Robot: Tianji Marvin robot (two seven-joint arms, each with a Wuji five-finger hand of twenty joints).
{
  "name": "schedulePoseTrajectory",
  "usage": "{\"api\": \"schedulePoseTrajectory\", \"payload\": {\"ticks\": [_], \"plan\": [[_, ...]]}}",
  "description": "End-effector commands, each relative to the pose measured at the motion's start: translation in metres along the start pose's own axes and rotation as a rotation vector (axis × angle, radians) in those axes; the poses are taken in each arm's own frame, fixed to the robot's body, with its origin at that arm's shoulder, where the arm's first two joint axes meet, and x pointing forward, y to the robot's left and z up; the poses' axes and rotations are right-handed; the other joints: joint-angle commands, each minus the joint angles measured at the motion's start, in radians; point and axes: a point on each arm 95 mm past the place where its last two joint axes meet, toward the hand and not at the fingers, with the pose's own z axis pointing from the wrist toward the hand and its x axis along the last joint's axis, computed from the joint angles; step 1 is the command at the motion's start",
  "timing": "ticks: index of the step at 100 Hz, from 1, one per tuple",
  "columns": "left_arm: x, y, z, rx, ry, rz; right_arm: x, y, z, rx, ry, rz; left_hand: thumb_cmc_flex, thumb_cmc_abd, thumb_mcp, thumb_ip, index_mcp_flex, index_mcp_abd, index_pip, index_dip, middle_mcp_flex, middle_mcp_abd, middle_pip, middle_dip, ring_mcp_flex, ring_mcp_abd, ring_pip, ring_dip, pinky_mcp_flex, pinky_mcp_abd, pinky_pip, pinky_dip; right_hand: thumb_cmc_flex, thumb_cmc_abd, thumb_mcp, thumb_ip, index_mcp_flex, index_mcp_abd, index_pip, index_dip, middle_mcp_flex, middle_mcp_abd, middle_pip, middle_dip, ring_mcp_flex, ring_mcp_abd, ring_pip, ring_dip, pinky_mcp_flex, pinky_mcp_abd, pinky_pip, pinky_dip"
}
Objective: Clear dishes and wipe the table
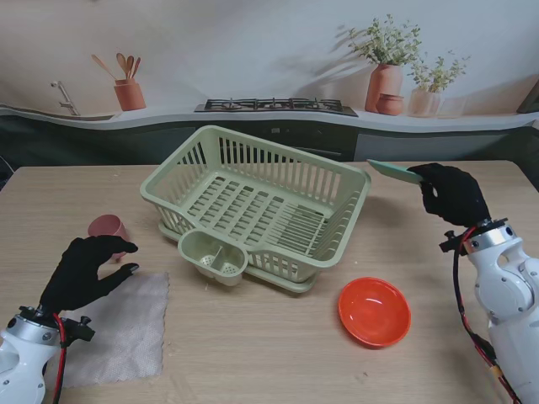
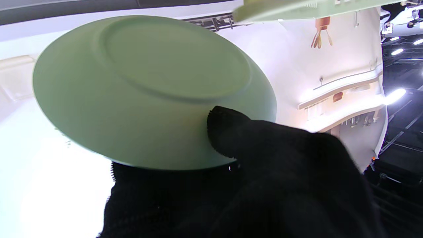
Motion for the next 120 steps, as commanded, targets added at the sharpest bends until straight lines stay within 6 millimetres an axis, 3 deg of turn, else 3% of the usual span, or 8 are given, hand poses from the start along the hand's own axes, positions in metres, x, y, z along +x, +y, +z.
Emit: {"api": "schedulePoseTrajectory", "payload": {"ticks": [1,63,120], "plan": [[0.001,0.001,0.0,-0.008,0.0,-0.003,0.009,0.011,0.01,-0.01,0.04,-0.004,0.007,0.025,-0.009,0.026,0.028,0.009,-0.014,-0.006,-0.002,0.026,-0.004,-0.001,-0.005,0.025,0.005,0.002,-0.011,0.012,0.0,0.0,0.07,0.1,0.071,0.028,0.116,-0.054,0.056,-0.011,0.007,0.01,0.012,0.01,0.019,0.061,0.03,0.005,0.101,0.059,0.206,0.037],[0.001,0.001,-0.001,-0.001,-0.001,-0.003,0.08,0.018,0.05,0.082,0.163,0.166,0.008,0.025,-0.01,0.026,0.028,0.011,-0.016,-0.007,-0.002,0.031,-0.004,-0.002,-0.005,0.025,0.005,0.002,-0.013,0.012,-0.002,-0.002,0.069,0.104,0.065,0.023,0.115,-0.058,0.065,-0.005,0.017,0.013,0.016,0.012,0.032,0.058,0.047,0.011,0.107,0.053,0.231,0.041],[0.001,-0.001,-0.004,0.012,-0.002,0.0,0.151,0.011,0.068,0.217,0.227,0.33,0.01,0.026,-0.013,0.026,0.029,0.012,-0.014,-0.006,0.0,0.029,-0.003,-0.001,-0.003,0.026,0.006,0.003,-0.013,0.012,-0.002,-0.002,0.07,0.102,0.061,0.015,0.11,-0.054,0.075,0.001,0.02,0.021,0.033,0.019,0.046,0.064,0.066,0.017,0.121,0.046,0.25,0.048]]}}
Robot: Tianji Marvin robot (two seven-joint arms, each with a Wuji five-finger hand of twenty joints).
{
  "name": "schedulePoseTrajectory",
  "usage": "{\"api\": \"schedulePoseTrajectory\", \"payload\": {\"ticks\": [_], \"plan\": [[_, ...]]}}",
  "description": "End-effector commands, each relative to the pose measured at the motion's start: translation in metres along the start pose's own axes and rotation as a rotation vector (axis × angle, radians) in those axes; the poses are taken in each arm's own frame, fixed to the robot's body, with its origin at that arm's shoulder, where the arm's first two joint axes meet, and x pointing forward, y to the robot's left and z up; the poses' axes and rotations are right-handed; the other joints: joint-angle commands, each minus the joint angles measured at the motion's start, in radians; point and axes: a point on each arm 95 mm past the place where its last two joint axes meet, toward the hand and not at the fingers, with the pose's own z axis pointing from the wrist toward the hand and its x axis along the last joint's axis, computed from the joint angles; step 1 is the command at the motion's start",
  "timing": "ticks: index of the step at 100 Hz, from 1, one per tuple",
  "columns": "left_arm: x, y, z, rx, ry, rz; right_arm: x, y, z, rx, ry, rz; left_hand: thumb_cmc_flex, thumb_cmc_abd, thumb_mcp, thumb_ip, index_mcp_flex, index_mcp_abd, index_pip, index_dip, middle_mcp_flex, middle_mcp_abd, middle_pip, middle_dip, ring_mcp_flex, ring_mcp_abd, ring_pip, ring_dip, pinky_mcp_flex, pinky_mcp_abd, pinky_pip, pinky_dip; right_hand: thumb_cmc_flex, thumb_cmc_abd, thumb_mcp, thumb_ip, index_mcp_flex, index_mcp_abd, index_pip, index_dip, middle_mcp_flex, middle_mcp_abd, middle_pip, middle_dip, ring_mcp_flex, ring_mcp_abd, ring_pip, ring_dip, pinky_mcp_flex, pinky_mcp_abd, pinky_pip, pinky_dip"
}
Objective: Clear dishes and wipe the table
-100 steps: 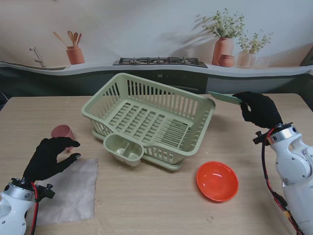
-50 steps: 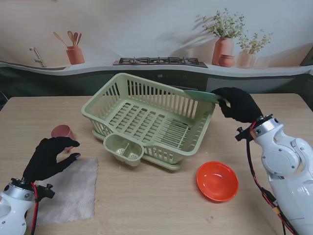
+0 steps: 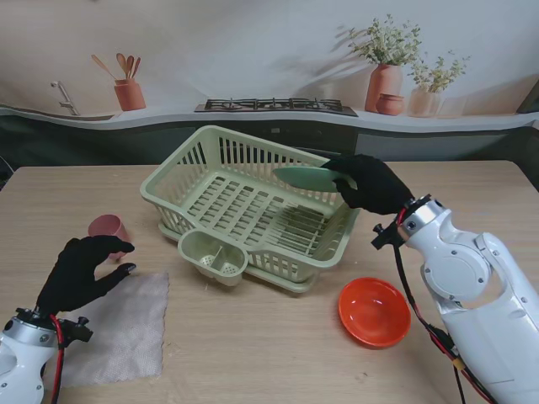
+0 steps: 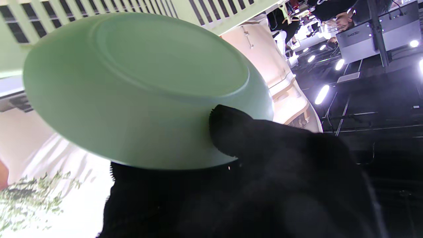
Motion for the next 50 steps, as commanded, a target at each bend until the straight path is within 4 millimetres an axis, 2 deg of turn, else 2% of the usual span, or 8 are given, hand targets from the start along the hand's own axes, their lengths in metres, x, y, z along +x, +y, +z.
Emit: {"api": "schedulePoseTrajectory", "payload": {"ticks": [1,28,50], "plan": [[0.002,0.001,-0.001,-0.008,0.002,-0.006,0.015,0.002,0.006,0.008,0.031,0.003,0.009,0.026,-0.013,0.026,0.028,0.011,-0.014,-0.006,0.0,0.026,-0.003,-0.001,-0.003,0.025,0.006,0.003,-0.013,0.012,-0.002,-0.002,0.084,0.102,0.062,0.026,0.109,-0.061,0.075,0.001,0.007,0.016,0.019,0.007,0.031,0.061,0.04,0.015,0.105,0.044,0.202,0.055],[0.001,0.002,-0.001,-0.01,0.001,-0.005,0.042,-0.007,0.017,0.056,-0.007,0.115,0.009,0.025,-0.012,0.026,0.029,0.01,-0.014,-0.006,-0.001,0.028,-0.003,-0.001,-0.003,0.026,0.006,0.003,-0.012,0.013,-0.002,-0.001,0.088,0.096,0.062,0.019,0.111,-0.054,0.081,-0.001,0.01,0.026,0.024,0.009,0.039,0.07,0.051,0.018,0.117,0.05,0.213,0.057],[0.001,0.002,-0.001,-0.012,0.001,-0.005,0.054,-0.016,0.018,0.111,-0.044,0.17,0.01,0.025,-0.01,0.026,0.029,0.01,-0.014,-0.006,-0.001,0.027,-0.003,-0.001,-0.004,0.026,0.006,0.003,-0.012,0.013,-0.002,-0.001,0.092,0.095,0.062,0.015,0.11,-0.045,0.083,-0.005,0.009,0.036,0.031,0.011,0.041,0.076,0.062,0.022,0.121,0.051,0.22,0.058]]}}
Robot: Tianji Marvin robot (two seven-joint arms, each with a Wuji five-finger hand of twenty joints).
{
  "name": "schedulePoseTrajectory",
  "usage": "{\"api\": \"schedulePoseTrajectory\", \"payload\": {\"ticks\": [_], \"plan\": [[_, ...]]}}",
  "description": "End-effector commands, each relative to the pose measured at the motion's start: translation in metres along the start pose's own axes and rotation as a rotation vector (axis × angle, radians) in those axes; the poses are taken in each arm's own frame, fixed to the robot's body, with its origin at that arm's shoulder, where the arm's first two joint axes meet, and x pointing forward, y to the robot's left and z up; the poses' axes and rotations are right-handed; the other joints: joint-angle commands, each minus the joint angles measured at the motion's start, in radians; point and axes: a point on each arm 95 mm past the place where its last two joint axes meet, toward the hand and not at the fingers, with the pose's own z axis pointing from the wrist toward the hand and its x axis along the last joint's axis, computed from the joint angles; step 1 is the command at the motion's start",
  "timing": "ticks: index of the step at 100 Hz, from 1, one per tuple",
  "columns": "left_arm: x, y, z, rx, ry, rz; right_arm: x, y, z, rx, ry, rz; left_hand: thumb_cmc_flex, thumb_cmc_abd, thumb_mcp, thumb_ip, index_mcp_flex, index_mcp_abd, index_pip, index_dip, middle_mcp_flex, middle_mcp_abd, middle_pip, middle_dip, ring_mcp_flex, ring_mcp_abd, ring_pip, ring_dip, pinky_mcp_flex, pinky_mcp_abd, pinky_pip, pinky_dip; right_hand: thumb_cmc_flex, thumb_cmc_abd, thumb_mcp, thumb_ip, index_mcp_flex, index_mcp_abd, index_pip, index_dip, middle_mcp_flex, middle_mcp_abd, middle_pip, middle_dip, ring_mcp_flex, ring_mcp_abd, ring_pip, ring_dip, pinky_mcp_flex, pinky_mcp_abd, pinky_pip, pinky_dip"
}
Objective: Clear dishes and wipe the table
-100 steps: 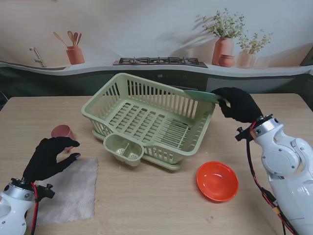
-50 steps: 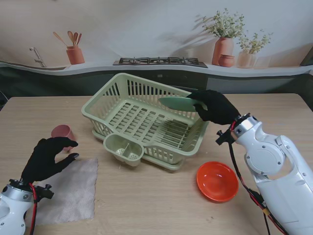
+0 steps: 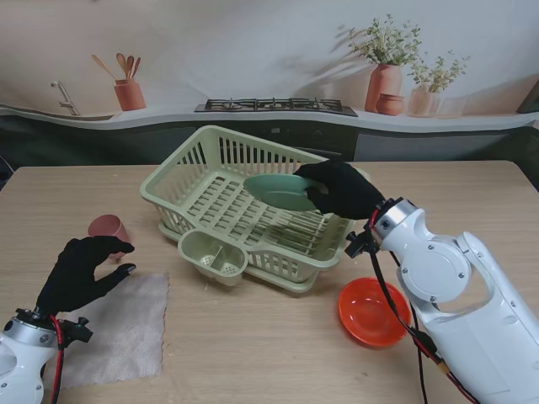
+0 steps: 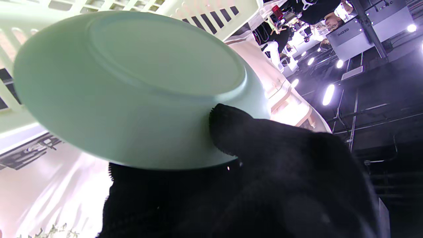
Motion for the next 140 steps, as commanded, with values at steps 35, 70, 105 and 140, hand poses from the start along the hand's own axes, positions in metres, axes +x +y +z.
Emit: {"api": "schedulePoseTrajectory", "payload": {"ticks": [35,70,105,140], "plan": [[0.0,0.003,0.0,-0.013,-0.001,-0.004,0.014,-0.027,0.004,0.104,-0.061,0.102,0.009,0.025,-0.01,0.026,0.028,0.009,-0.014,-0.006,0.0,0.028,-0.003,-0.001,-0.004,0.025,0.006,0.003,-0.013,0.012,-0.002,-0.001,0.092,0.1,0.064,0.01,0.113,-0.052,0.084,-0.007,0.011,0.026,0.03,0.013,0.039,0.074,0.059,0.023,0.115,0.043,0.21,0.062],[-0.001,0.003,0.001,-0.016,-0.003,-0.005,0.01,-0.047,0.012,0.182,-0.117,0.125,0.009,0.025,-0.01,0.026,0.028,0.009,-0.014,-0.006,-0.002,0.029,-0.004,-0.001,-0.004,0.025,0.006,0.003,-0.013,0.012,-0.001,-0.001,0.094,0.098,0.065,0.008,0.117,-0.05,0.08,-0.008,0.011,0.028,0.03,0.012,0.039,0.076,0.064,0.024,0.114,0.043,0.217,0.065],[-0.001,0.003,0.001,-0.012,-0.01,0.003,0.002,-0.067,0.025,0.249,-0.156,0.116,0.008,0.025,-0.011,0.026,0.028,0.011,-0.017,-0.007,-0.002,0.027,-0.004,-0.001,-0.005,0.025,0.006,0.003,-0.014,0.014,-0.002,-0.001,0.094,0.101,0.063,0.009,0.116,-0.052,0.073,-0.006,0.007,0.028,0.03,0.012,0.039,0.074,0.067,0.024,0.11,0.044,0.218,0.067],[-0.002,0.002,-0.001,0.001,-0.006,0.008,-0.006,-0.081,0.027,0.333,-0.2,0.101,0.008,0.027,-0.012,0.026,0.027,0.009,-0.016,-0.007,-0.004,0.027,-0.005,-0.002,-0.007,0.025,0.004,0.002,-0.015,0.012,-0.002,-0.002,0.08,0.121,0.061,0.039,0.072,-0.039,0.015,-0.009,-0.061,0.023,0.013,0.008,-0.018,0.058,0.038,0.017,0.035,0.042,0.191,0.07]]}}
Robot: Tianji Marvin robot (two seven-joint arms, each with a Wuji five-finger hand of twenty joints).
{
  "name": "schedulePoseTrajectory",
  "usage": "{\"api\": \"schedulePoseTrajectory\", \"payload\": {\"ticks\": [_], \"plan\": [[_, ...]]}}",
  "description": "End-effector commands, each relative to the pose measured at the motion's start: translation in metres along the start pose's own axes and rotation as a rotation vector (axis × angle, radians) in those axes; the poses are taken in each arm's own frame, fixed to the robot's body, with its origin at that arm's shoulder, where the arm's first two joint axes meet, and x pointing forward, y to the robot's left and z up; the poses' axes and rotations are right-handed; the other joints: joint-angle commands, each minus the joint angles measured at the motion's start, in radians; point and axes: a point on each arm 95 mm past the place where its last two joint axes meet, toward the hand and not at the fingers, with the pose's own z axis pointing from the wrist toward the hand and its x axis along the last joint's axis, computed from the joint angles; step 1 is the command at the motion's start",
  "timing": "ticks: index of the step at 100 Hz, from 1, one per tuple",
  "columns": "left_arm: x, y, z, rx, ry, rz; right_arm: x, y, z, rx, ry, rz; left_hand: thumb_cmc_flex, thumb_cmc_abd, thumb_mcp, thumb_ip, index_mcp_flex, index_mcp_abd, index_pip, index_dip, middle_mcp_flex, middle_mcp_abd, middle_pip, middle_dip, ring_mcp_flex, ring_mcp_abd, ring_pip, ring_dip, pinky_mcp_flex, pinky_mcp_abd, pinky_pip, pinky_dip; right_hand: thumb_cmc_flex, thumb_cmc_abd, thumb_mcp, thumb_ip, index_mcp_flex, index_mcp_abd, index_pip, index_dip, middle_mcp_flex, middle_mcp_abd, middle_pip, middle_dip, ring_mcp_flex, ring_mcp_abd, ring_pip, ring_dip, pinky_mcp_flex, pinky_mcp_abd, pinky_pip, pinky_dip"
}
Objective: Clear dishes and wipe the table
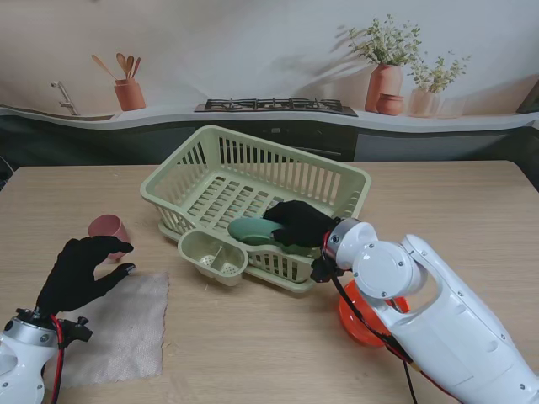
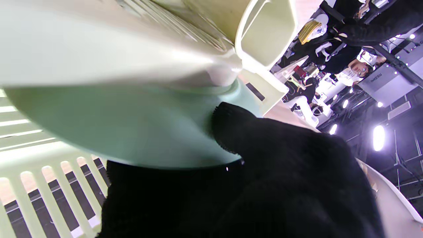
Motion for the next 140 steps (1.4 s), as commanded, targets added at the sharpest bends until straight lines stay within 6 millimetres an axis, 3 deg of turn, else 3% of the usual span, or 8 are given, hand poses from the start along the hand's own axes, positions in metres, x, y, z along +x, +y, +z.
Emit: {"api": "schedulePoseTrajectory", "payload": {"ticks": [1,10,17,35,58,93,112,140], "plan": [[0.001,0.001,-0.001,-0.004,0.001,-0.002,-0.005,-0.006,0.0,0.028,-0.019,0.001,0.009,0.026,-0.012,0.026,0.027,0.009,-0.016,-0.007,-0.004,0.026,-0.005,-0.002,-0.007,0.024,0.004,0.002,-0.013,0.012,-0.002,-0.001,0.089,0.121,0.077,0.051,0.061,-0.061,0.013,-0.009,-0.039,-0.001,0.0,0.007,-0.019,0.036,0.025,0.014,0.023,0.016,0.118,0.063],[0.001,0.001,-0.001,-0.002,0.001,-0.001,-0.007,-0.008,-0.001,0.042,-0.023,0.01,0.01,0.026,-0.012,0.026,0.028,0.01,-0.015,-0.006,-0.004,0.026,-0.004,-0.002,-0.008,0.023,0.004,0.002,-0.013,0.012,-0.002,-0.001,0.063,0.122,0.079,0.061,0.043,-0.059,-0.008,-0.004,-0.068,-0.009,-0.001,0.007,-0.05,0.028,0.011,0.013,-0.021,0.001,0.103,0.073],[0.001,0.001,-0.001,-0.003,0.0,-0.003,-0.008,-0.009,-0.002,0.062,-0.022,0.015,0.01,0.026,-0.013,0.026,0.027,0.009,-0.015,-0.006,-0.004,0.027,-0.005,-0.002,-0.008,0.024,0.005,0.002,-0.013,0.012,-0.002,-0.001,-0.004,0.105,0.09,0.071,0.007,-0.057,-0.029,0.002,-0.108,-0.016,-0.009,0.004,-0.093,0.014,-0.015,0.01,-0.079,-0.012,0.073,0.089],[0.0,0.0,-0.002,-0.004,0.0,-0.003,-0.008,-0.008,-0.004,0.092,0.001,0.021,0.008,0.028,-0.015,0.026,0.027,0.01,-0.015,-0.006,-0.003,0.027,-0.005,-0.002,-0.008,0.025,0.004,0.002,-0.013,0.012,-0.003,-0.002,-0.137,0.068,0.077,0.141,-0.043,-0.048,-0.075,0.032,-0.178,-0.026,-0.016,0.002,-0.178,-0.003,-0.042,0.013,-0.186,-0.036,0.036,0.142],[0.0,0.001,-0.001,-0.008,0.0,-0.006,-0.007,-0.005,-0.007,0.105,0.031,0.024,0.009,0.035,-0.024,0.026,0.029,0.01,-0.017,-0.007,-0.004,0.027,-0.006,-0.002,-0.011,0.032,0.002,0.001,-0.014,0.011,-0.003,-0.002,-0.221,0.017,-0.043,0.143,-0.102,-0.053,-0.113,0.06,-0.233,-0.044,-0.03,-0.004,-0.247,-0.029,-0.07,0.007,-0.279,-0.063,-0.004,0.163],[0.0,0.002,-0.001,-0.01,0.0,-0.007,-0.006,0.003,-0.014,0.071,0.085,0.017,0.016,0.039,-0.036,0.027,0.029,0.009,-0.018,-0.007,-0.004,0.027,-0.006,-0.002,-0.011,0.028,0.002,0.002,-0.016,0.012,-0.003,-0.003,-0.441,-0.027,-0.092,0.14,-0.139,-0.08,-0.137,0.078,-0.258,-0.076,-0.056,-0.016,-0.309,-0.057,-0.099,-0.003,-0.361,-0.087,-0.041,0.172],[0.0,0.002,-0.001,-0.012,0.0,-0.007,-0.008,0.01,-0.019,0.042,0.12,0.016,0.017,0.039,-0.038,0.028,0.029,0.009,-0.018,-0.007,-0.003,0.027,-0.005,-0.002,-0.009,0.026,0.004,0.002,-0.015,0.011,-0.003,-0.003,-0.498,-0.036,-0.109,0.139,-0.171,-0.119,-0.134,0.095,-0.268,-0.122,-0.09,-0.03,-0.343,-0.092,-0.134,-0.017,-0.411,-0.103,-0.083,0.176],[-0.001,0.002,-0.001,-0.014,0.0,-0.006,-0.012,0.022,-0.035,-0.027,0.165,-0.009,0.017,0.039,-0.039,0.028,0.029,0.006,-0.017,-0.006,-0.004,0.026,-0.005,-0.002,-0.01,0.025,0.004,0.002,-0.015,0.011,-0.003,-0.003,-0.483,-0.044,-0.103,0.145,-0.19,-0.125,-0.084,0.128,-0.268,-0.134,-0.061,-0.014,-0.349,-0.108,-0.102,0.0,-0.415,-0.109,-0.092,0.215]]}}
